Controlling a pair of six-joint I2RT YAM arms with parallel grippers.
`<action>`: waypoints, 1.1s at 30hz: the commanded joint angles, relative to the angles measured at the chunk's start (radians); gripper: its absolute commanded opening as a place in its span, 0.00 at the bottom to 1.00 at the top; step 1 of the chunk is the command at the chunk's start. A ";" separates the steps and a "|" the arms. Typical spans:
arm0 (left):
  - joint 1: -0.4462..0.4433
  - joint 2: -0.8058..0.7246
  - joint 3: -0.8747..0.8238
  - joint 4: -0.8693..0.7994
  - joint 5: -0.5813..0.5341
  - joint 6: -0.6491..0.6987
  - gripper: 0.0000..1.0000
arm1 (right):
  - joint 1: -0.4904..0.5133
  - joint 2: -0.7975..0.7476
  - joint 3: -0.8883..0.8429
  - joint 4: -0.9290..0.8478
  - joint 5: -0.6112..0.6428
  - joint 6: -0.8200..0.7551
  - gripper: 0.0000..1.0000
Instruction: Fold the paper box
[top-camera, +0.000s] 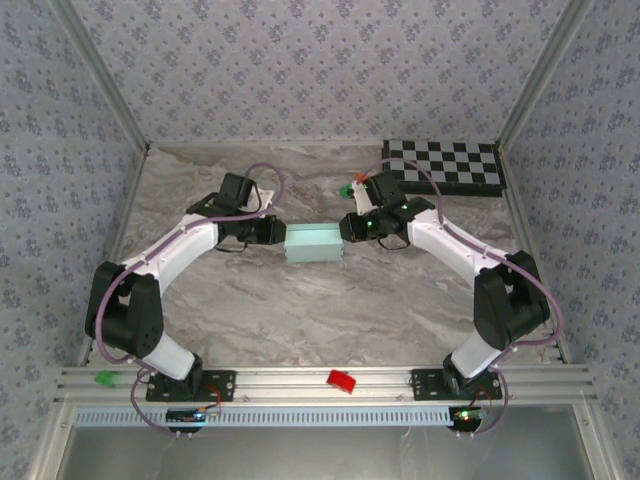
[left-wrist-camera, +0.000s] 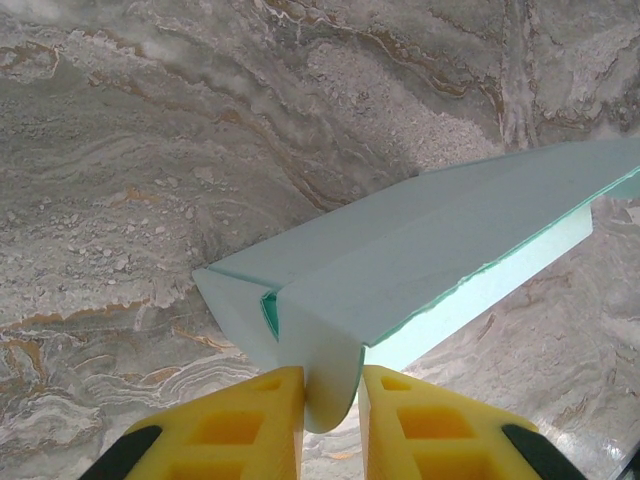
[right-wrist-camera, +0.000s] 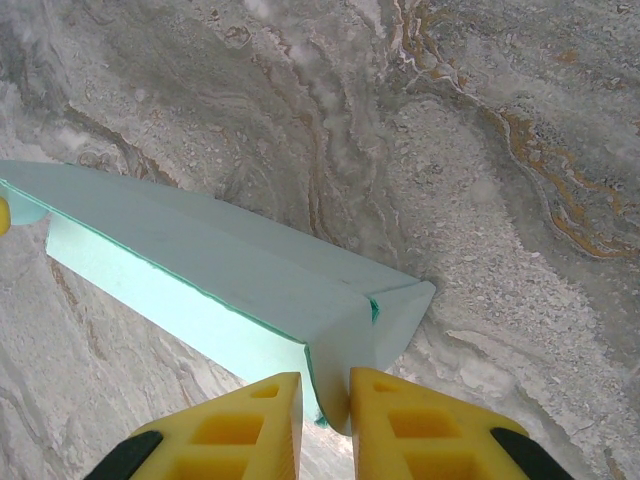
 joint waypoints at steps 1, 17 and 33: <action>-0.010 0.005 0.037 -0.018 0.017 -0.002 0.22 | 0.009 0.013 0.034 -0.021 -0.003 0.020 0.21; -0.010 0.001 0.041 -0.027 0.006 0.005 0.23 | 0.004 0.016 0.044 -0.084 0.055 0.021 0.30; -0.010 -0.001 0.041 -0.046 -0.001 0.015 0.26 | 0.002 0.010 0.034 -0.090 0.064 0.017 0.27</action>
